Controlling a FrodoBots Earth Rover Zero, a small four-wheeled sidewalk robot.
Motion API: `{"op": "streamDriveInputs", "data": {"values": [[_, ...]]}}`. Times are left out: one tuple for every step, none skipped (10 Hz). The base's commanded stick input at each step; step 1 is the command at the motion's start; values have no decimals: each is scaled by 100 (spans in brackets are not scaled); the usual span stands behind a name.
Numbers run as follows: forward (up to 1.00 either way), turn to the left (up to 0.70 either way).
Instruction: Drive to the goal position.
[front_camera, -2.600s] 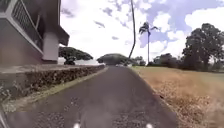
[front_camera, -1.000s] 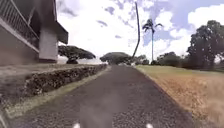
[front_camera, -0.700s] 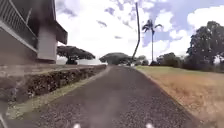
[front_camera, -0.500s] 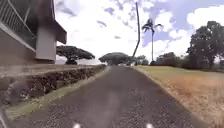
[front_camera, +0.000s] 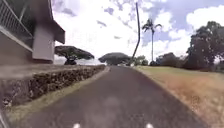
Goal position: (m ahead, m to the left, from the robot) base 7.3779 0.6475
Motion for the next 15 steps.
{"op": "streamDriveInputs", "data": {"values": [[70,0],[70,0],[70,0],[70,0],[70,0],[70,0],[70,0],[70,0],[70,0],[70,0],[70,0],[70,0],[70,0],[70,0],[70,0]]}}
